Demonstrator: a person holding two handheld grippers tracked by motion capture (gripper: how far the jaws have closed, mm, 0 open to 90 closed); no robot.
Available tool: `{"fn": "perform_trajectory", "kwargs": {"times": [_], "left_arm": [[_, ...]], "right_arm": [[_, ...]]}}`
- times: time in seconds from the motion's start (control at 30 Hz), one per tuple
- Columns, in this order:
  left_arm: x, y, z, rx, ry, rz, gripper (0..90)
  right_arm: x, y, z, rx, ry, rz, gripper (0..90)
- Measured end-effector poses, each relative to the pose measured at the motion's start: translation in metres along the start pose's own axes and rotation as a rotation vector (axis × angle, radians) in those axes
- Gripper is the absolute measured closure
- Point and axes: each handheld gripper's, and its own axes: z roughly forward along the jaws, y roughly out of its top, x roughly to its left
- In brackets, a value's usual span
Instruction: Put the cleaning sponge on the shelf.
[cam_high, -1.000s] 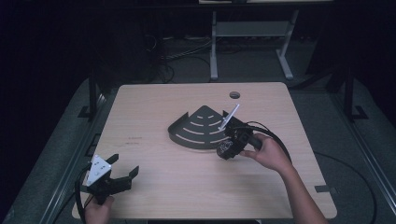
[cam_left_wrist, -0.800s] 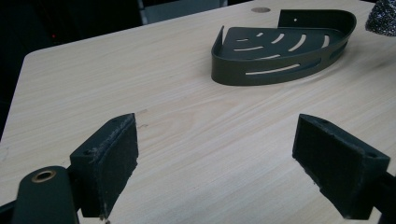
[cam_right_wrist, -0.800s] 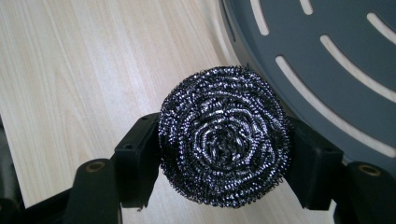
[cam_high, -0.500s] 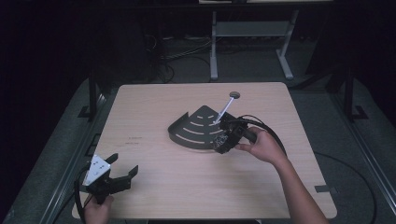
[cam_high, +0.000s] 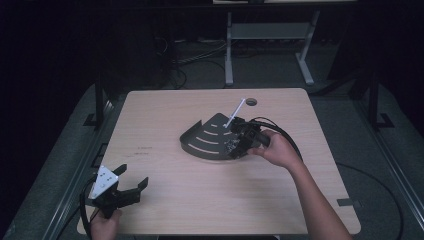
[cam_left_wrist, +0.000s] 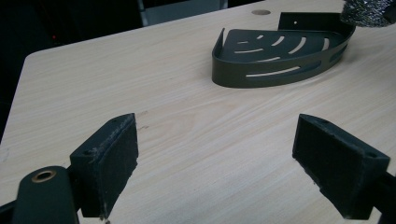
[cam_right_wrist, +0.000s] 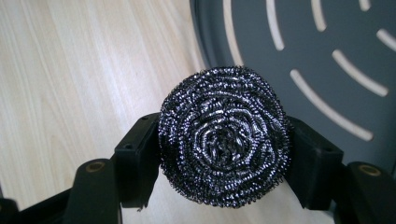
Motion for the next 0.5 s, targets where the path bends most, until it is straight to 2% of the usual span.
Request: {"fn": "perform_trajectory", "kwargs": {"times": [0.5], "left_arm": [[0.001, 0.000, -0.001, 0.002, 0.001, -0.001, 13.7]], "right_arm": [[-0.013, 0.017, 0.003, 0.010, 0.004, 0.008, 33.8]]}}
